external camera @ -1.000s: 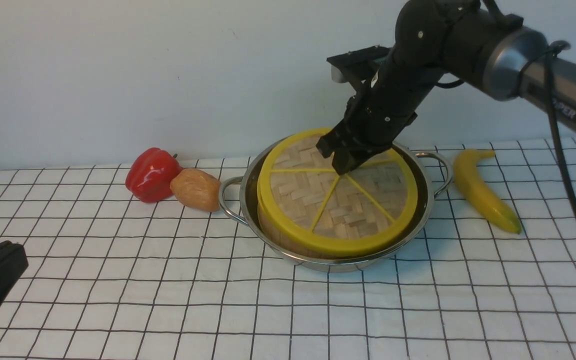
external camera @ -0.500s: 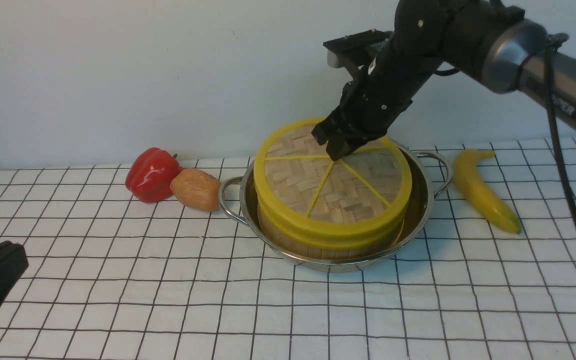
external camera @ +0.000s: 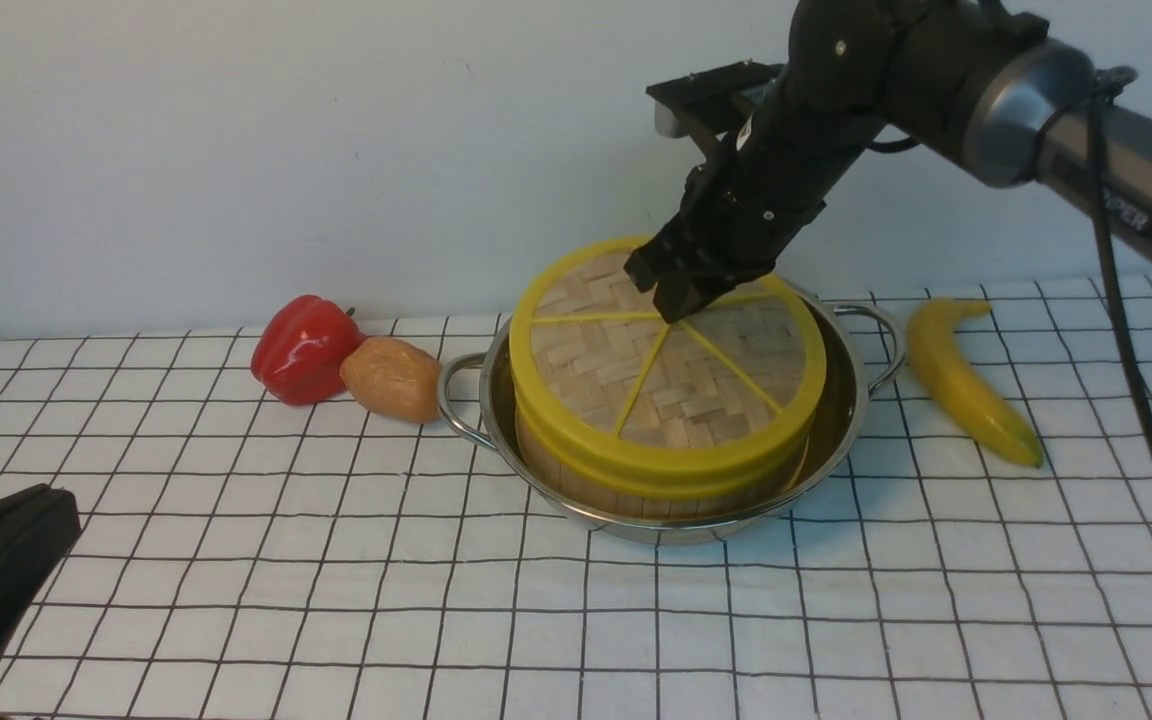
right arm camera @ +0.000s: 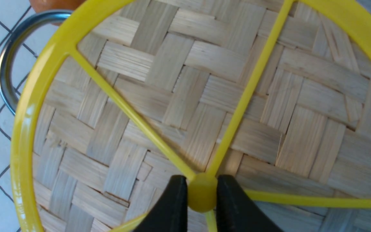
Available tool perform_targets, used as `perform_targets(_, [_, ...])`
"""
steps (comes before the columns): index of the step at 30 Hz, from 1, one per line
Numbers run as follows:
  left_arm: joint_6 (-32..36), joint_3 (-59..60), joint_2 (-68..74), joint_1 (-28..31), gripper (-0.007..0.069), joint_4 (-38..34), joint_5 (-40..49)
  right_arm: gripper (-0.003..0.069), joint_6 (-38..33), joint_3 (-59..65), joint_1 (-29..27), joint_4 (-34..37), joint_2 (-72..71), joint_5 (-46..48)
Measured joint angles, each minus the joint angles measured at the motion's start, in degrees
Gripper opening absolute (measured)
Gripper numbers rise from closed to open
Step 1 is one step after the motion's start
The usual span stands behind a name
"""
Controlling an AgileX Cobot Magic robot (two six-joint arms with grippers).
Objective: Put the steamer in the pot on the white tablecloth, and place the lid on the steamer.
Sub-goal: 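Place the bamboo steamer lid onto the steamer basket in the pot with the right gripper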
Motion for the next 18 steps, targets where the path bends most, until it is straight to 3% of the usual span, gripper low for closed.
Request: perform_targets(18, [0.0, 0.0, 0.0, 0.0, 0.0001, 0.0, 0.0, 0.0127, -0.24, -0.25, 0.0, -0.15, 2.13, -1.06])
